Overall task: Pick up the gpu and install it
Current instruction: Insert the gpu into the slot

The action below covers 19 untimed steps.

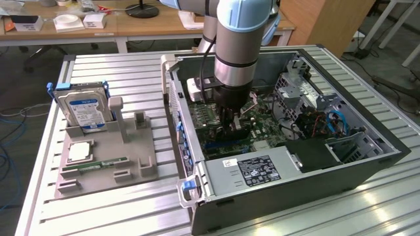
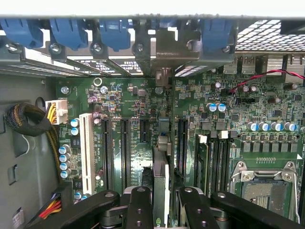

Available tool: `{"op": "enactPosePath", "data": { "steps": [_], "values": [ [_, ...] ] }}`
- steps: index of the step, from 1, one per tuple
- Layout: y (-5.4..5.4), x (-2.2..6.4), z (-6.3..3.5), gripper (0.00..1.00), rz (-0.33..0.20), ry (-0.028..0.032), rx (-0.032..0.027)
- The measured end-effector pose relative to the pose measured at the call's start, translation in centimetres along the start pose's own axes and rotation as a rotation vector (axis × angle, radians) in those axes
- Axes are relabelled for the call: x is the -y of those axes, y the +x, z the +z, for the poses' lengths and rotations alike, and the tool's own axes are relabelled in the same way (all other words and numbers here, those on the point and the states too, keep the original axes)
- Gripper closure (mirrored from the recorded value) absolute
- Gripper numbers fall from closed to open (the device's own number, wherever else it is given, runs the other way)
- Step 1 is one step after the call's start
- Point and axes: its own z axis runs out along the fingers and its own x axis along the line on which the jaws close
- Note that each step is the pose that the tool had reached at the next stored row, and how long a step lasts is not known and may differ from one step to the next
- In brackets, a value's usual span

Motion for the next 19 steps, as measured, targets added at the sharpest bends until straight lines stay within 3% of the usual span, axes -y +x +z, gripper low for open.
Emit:
{"op": "enactPosePath", "data": {
  "steps": [19],
  "values": [
    [0.0,0.24,0.02,0.74,0.0,0.0,0.0001]
  ]
}}
